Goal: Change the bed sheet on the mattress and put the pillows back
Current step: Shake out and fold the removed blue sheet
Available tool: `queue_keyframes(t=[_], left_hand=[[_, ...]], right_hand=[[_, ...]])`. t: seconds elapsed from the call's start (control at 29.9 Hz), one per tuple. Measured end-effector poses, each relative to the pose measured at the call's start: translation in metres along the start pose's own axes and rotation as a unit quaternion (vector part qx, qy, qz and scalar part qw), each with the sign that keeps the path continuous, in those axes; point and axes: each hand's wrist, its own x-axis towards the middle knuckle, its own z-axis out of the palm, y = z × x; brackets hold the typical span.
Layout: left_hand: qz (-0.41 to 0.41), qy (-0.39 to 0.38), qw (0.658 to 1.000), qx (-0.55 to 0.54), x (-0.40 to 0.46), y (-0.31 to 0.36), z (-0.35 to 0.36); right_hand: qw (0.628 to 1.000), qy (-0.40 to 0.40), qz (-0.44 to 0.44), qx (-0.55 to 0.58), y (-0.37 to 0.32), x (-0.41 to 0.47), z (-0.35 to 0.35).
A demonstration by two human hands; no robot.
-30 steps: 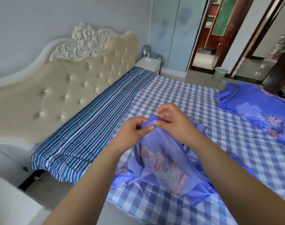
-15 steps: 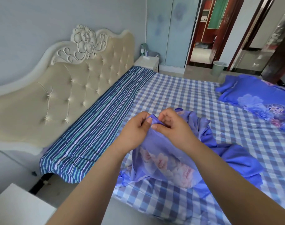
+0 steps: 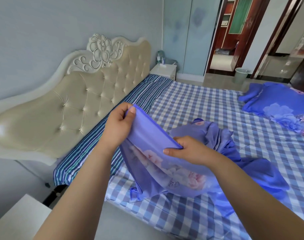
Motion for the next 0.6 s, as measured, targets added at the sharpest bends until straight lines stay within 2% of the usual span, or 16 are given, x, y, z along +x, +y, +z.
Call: queue_keyframes(t=[0.07, 0.17, 0.27, 0.33, 0.4, 0.6], left_hand=[[0.013, 0.007, 1.000, 0.003, 0.005, 0.004, -0.012], [0.047, -0.033, 0.998, -0.010, 0.006, 0.011, -0.022], [0.049, -0.066, 0.996, -0.035, 0.003, 0.008, -0.030], [0.039, -0.054, 0.997, -0.041, 0.000, 0.001, -0.036], [0.023, -0.026, 0.999, -0.041, -0.002, -0.007, -0.038], [-0.003, 0.031, 0.999, -0.023, 0.003, -0.016, -0.034]], right_hand=[[0.999, -0.008, 0.006, -0.042, 0.000, 0.003, 0.005], [0.993, 0.011, -0.012, -0.118, -0.004, 0.008, 0.014], [0.978, 0.129, -0.060, -0.154, 0.002, 0.013, 0.022], [0.957, 0.227, -0.106, -0.143, 0.011, 0.016, 0.023], [0.942, 0.268, -0.141, -0.146, 0.019, 0.019, 0.022], [0.968, 0.174, -0.160, -0.090, 0.022, 0.033, 0.045]])
